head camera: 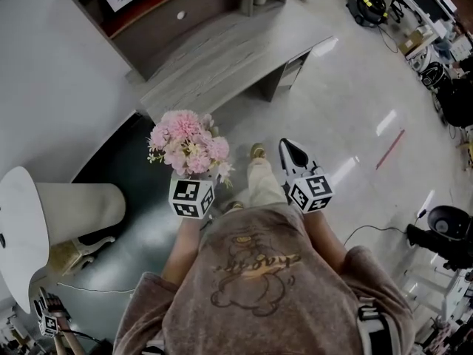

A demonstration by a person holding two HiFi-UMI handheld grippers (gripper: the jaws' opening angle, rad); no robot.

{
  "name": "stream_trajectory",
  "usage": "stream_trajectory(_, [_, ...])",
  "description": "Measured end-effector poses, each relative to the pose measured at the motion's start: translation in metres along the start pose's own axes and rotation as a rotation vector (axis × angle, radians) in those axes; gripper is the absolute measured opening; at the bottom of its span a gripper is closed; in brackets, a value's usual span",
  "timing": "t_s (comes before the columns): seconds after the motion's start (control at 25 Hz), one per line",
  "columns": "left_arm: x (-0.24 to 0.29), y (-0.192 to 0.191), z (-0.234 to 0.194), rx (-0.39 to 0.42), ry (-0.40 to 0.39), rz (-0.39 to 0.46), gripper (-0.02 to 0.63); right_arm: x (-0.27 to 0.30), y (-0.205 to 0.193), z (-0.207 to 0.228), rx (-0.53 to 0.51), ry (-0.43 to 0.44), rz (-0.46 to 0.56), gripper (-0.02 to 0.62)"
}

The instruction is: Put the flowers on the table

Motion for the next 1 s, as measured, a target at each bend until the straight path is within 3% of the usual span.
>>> stream_trajectory(0.28, [0.052,0.020,-0.012,0.002,0.011,0.002,0.353,0.039,0.014,0.040,0.004,0.021,0.000,-0.002])
stream_trajectory(1.0, [0.229,0.113,-0.045,-0.024,0.109,0.005,0.353,0.177,0.093,0.199,0.009,0.135,-0.027,-0.002])
Point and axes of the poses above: the fingertips, and each gripper's own axes: x forward along the fingers, z to its right, y out of its top, the point moved 9 cm from there along -x, backward along the fingers, and after that the axes turned 11 degrees about y, right-handed, at the moved point
